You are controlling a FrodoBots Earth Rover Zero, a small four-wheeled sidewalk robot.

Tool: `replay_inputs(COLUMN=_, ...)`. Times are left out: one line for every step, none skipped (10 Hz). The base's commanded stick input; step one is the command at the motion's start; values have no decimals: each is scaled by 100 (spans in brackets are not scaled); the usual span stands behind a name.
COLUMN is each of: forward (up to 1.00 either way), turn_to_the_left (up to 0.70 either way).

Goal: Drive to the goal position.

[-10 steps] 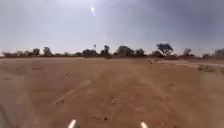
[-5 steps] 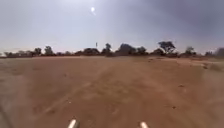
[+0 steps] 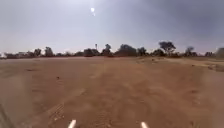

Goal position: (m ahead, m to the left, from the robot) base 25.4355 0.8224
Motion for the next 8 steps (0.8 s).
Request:
replay_inputs(forward=70, turn_to_the_left=0)
replay_inputs(forward=70, turn_to_the_left=0)
replay_inputs(forward=70, turn_to_the_left=0)
replay_inputs(forward=70, turn_to_the_left=0)
replay_inputs(forward=70, turn_to_the_left=0)
replay_inputs(forward=70, turn_to_the_left=0)
replay_inputs(forward=70, turn_to_the_left=0)
replay_inputs(forward=70, turn_to_the_left=0)
